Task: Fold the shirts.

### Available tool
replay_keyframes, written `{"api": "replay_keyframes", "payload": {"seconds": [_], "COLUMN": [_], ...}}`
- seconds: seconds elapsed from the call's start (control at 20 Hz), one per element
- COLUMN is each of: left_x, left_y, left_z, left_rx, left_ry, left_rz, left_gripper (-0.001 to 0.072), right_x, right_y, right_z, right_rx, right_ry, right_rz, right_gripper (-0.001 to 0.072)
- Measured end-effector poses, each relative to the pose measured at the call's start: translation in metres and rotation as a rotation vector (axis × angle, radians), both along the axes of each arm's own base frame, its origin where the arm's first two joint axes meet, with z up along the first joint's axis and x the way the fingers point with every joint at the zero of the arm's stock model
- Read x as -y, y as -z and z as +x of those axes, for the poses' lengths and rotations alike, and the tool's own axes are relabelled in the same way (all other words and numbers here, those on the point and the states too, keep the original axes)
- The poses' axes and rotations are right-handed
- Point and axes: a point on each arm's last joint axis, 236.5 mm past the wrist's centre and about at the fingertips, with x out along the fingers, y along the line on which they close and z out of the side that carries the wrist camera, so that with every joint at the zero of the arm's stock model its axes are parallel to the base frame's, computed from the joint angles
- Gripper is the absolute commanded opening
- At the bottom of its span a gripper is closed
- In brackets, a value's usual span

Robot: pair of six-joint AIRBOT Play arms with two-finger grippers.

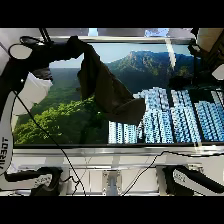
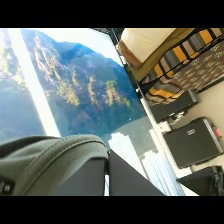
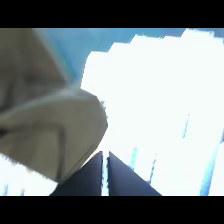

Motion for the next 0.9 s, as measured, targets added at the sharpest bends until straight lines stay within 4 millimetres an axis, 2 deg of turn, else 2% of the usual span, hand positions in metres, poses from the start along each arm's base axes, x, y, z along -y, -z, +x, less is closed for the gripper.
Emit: {"api": "replay_keyframes", "payload": {"seconds": [0.05, 0.15, 0.3, 0.55, 0.75, 0.9], "left_x": [-0.001, 0.0, -0.004, -0.013, -0.017, -0.019], "left_y": [-0.001, 0.005, 0.015, 0.024, 0.027, 0.028], "left_z": [-0.004, -0.013, -0.019, -0.017, -0.015, -0.013], "left_rx": [-0.005, -0.036, -0.07, -0.079, -0.074, -0.064], "left_ry": [0.003, 0.021, 0.025, -0.002, -0.013, -0.021], "left_rz": [0.017, 0.059, 0.116, 0.171, 0.197, 0.209], "left_gripper": [0.0013, 0.0013, 0.0013, 0.0013, 0.0013, 0.0013], "right_x": [-0.008, -0.029, -0.056, -0.108, -0.125, -0.13], "right_y": [0.012, 0.037, 0.081, 0.145, 0.184, 0.198], "right_z": [-0.01, -0.022, -0.027, -0.035, -0.035, -0.033], "right_rx": [-0.054, -0.129, -0.193, -0.277, -0.337, -0.349], "right_ry": [-0.014, -0.037, -0.046, -0.123, -0.123, -0.121], "right_rz": [0.05, 0.147, 0.217, 0.26, 0.284, 0.29], "right_gripper": [0.0428, 0.0428, 0.0426, 0.0424, 0.0424, 0.0422]}}
